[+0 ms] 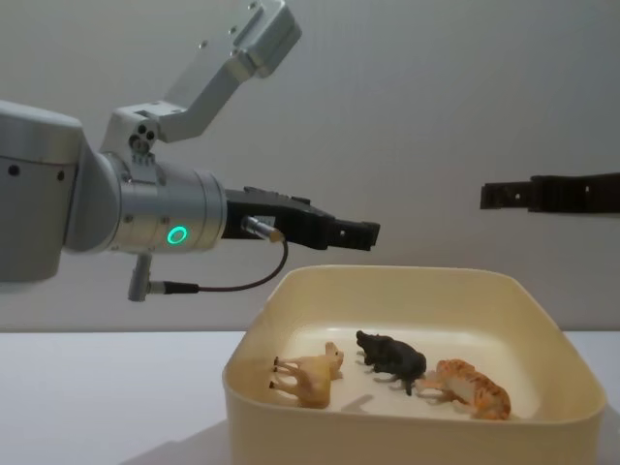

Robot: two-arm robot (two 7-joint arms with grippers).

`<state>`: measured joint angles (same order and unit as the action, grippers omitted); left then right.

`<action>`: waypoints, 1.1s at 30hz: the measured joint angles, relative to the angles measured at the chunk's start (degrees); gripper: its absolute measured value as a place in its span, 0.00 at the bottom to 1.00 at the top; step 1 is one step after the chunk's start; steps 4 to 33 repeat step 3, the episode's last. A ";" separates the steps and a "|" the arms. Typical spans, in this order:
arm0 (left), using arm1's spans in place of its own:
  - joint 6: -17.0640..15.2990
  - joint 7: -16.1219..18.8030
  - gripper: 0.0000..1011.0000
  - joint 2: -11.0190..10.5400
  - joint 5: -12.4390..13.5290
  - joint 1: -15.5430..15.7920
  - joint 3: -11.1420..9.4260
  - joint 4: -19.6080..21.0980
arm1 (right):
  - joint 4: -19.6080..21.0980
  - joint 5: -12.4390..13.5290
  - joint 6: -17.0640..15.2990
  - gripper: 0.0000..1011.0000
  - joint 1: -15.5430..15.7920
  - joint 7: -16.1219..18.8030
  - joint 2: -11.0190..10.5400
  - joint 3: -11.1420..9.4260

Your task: Pick up the toy alternately with two hands and place it into the central storage box.

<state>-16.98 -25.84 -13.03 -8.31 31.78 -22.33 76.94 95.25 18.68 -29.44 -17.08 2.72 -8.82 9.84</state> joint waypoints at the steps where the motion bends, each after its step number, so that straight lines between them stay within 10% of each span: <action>1: 0.02 0.01 0.99 0.01 0.00 0.01 -0.01 -0.02 | 0.00 0.00 0.00 0.99 0.00 0.00 0.00 0.00; 33: 0.07 0.02 0.99 0.04 0.02 0.03 -0.02 -0.11 | 0.00 0.00 0.00 0.99 0.00 0.00 0.00 0.00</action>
